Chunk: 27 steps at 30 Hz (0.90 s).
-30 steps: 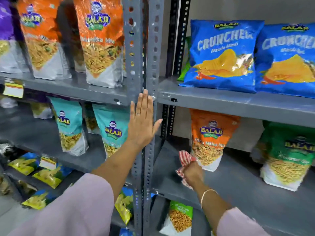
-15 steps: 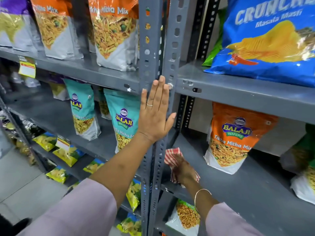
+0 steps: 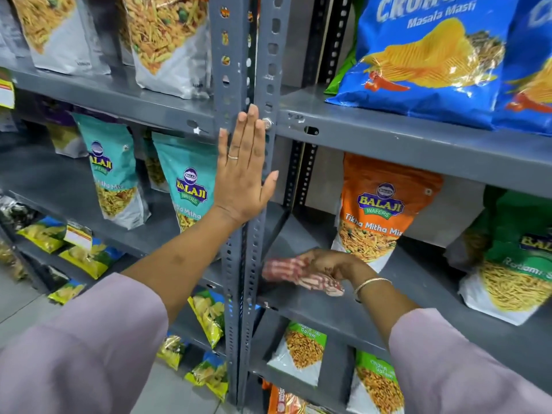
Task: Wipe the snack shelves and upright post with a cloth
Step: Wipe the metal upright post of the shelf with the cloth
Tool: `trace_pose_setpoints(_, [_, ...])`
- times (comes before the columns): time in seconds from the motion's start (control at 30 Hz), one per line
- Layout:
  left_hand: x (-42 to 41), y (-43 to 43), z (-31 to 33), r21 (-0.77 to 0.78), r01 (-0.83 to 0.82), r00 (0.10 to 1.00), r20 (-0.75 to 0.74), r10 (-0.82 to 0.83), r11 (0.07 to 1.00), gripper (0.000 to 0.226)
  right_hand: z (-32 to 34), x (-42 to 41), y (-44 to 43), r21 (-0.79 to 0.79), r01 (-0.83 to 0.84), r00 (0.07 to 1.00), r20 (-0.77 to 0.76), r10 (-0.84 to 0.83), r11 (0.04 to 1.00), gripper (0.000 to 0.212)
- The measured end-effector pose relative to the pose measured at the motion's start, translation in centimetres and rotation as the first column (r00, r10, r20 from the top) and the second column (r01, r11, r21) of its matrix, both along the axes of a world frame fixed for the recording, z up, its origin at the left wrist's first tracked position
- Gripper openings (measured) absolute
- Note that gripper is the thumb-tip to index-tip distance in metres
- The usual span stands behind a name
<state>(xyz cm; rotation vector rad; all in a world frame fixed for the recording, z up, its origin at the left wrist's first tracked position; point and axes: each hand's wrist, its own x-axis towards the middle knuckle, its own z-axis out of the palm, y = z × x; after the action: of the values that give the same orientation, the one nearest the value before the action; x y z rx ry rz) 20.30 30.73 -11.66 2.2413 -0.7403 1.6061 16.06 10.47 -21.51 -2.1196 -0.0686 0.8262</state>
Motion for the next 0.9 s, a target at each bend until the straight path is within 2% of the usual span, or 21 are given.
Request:
trace_pose_setpoints(0.07, [0.0, 0.0, -0.2, 0.011, 0.006, 1.0, 0.003, -0.006, 1.0, 0.083, -1.4, 0.8, 0.5, -0.004, 0.234, 0.947, 0.228, -0.227, 0.972, 0.037])
trace_pose_setpoints(0.1, [0.1, 0.1, -0.3, 0.02, 0.017, 1.0, 0.012, -0.017, 1.0, 0.083, -3.0, 1.3, 0.7, -0.067, 0.294, 0.917, 0.302, -0.262, 0.953, 0.042])
trace_pose_setpoints(0.13, [0.2, 0.1, -0.2, 0.026, 0.021, 1.0, 0.021, -0.022, 0.999, 0.083, -4.9, 1.6, 0.9, -0.15, 0.283, 0.919, 0.325, -0.223, 0.948, 0.048])
trace_pose_setpoints(0.2, [0.4, 0.2, 0.0, 0.03, 0.028, 0.999, 0.02, -0.028, 0.999, 0.08, -8.9, 2.2, 1.2, -0.427, 0.161, 0.911, 0.412, 0.032, 0.89, 0.057])
trace_pose_setpoints(0.27, [0.7, 0.2, -0.4, 0.022, 0.04, 0.998, 0.048, -0.041, 0.999, 0.074, -10.2, 2.7, 1.4, -0.589, 0.122, 0.788, 0.546, 0.283, 0.799, 0.06])
trace_pose_setpoints(0.3, [0.8, 0.1, -0.5, 0.02, 0.046, 0.997, 0.063, -0.047, 0.999, 0.073, -9.6, 3.3, 1.6, -0.581, 0.116, 0.749, 0.584, 0.314, 0.805, 0.058])
trace_pose_setpoints(0.33, [0.8, 0.1, -0.5, 0.018, 0.055, 0.996, 0.066, -0.056, 0.998, 0.072, -8.9, 3.9, 1.6, -0.534, 0.133, 0.752, 0.604, 0.266, 0.835, 0.056])
trace_pose_setpoints(0.4, [0.8, 0.2, -0.5, 0.015, 0.069, 0.995, 0.067, -0.069, 0.998, 0.069, -8.3, 6.3, 0.9, -0.52, 0.214, 0.835, 0.537, 0.122, 0.827, 0.056])
trace_pose_setpoints(0.5, [0.8, 0.2, -0.5, 0.019, 0.07, 0.995, 0.073, -0.071, 0.997, 0.068, -10.3, 10.8, 0.1, -0.522, 0.445, 0.847, 0.51, -0.152, 0.728, 0.07])
trace_pose_setpoints(0.57, [0.8, 0.2, -0.5, 0.018, 0.073, 0.994, 0.082, -0.075, 0.997, 0.068, -10.9, 13.7, -0.2, -0.491, 0.495, 0.85, 0.446, -0.281, 0.717, 0.085])
trace_pose_setpoints(0.63, [0.9, 0.2, -0.7, 0.02, 0.077, 0.993, 0.089, -0.078, 0.997, 0.068, -10.7, 15.6, -1.0, -0.506, 0.466, 0.867, 0.424, -0.262, 0.725, 0.101])
trace_pose_setpoints(0.7, [1.0, 0.2, -0.8, 0.02, 0.071, 0.992, 0.102, -0.072, 0.997, 0.068, -10.8, 17.7, -2.1, -0.572, 0.43, 0.883, 0.427, -0.194, 0.699, 0.104])
trace_pose_setpoints(0.87, [1.0, 0.1, -0.9, 0.018, 0.074, 0.99, 0.115, -0.076, 0.997, 0.068, -9.6, 17.4, -1.4, -0.591, 0.313, 0.848, 0.526, 0.061, 0.743, 0.077])
trace_pose_setpoints(0.9, [1.0, 0.1, -0.8, 0.016, 0.075, 0.991, 0.111, -0.076, 0.997, 0.068, -9.5, 17.1, -1.3, -0.573, 0.306, 0.844, 0.533, 0.063, 0.76, 0.07])
